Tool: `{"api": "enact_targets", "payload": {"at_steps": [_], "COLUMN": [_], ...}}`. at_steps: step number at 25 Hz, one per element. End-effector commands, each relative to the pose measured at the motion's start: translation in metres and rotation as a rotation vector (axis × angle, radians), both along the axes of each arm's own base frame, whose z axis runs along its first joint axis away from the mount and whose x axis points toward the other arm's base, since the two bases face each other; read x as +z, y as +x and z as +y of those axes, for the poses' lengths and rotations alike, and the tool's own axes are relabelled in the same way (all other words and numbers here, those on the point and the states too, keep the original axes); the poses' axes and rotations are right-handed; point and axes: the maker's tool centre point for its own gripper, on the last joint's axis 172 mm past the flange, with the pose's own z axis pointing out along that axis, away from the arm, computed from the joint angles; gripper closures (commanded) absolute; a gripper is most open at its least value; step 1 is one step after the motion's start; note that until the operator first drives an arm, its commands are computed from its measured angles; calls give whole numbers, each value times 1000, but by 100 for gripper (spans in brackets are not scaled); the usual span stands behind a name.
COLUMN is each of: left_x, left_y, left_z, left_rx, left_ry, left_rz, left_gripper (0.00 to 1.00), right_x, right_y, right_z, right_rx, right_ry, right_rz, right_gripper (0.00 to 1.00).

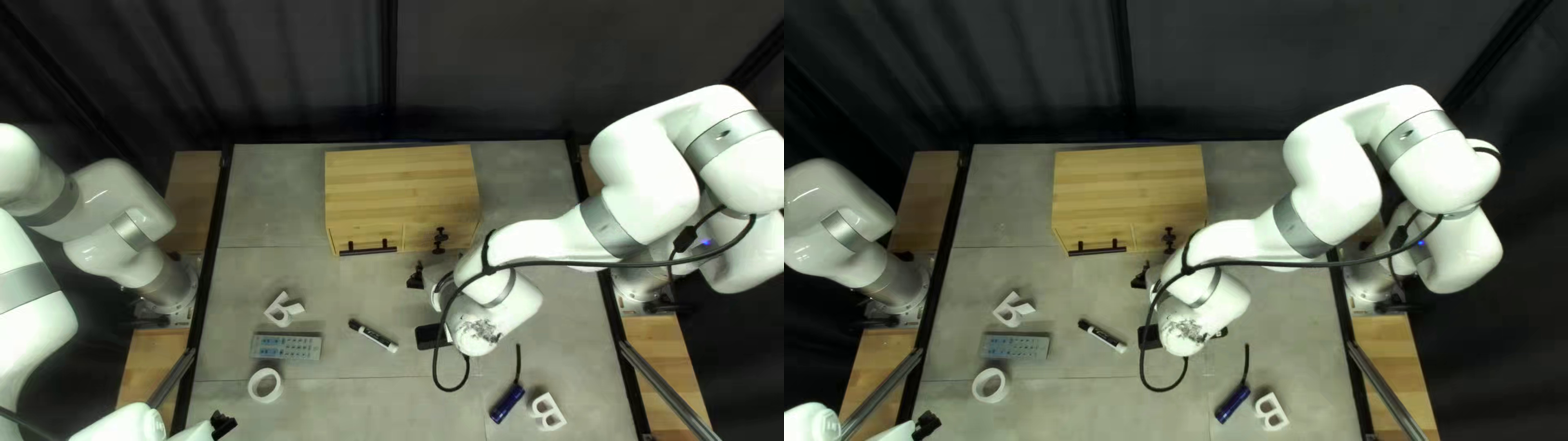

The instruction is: Open drawers and place objects into drawer and close

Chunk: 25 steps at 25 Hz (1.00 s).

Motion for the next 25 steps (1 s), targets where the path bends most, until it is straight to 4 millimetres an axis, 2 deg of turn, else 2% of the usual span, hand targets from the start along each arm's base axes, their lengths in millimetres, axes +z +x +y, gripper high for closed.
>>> {"api": "enact_targets", "payload": {"at_steps": [1, 15, 25], "left_x": [0, 0, 0], "left_y": [0, 0, 0], "left_z": [0, 0, 0], "left_rx": [0, 0, 0], "left_ry": [0, 0, 0], "left_rz": [0, 0, 0], "left_gripper": [0, 0, 0], "right_x": [-7, -10, -6], "right_y": [-3, 0, 1], "right_z": [-8, -16, -20], "right_rx": [-20, -65, -63], "right_ry": [-1, -12, 1], "right_rz": [8, -35, -54], "right_gripper": [0, 0, 0]}}
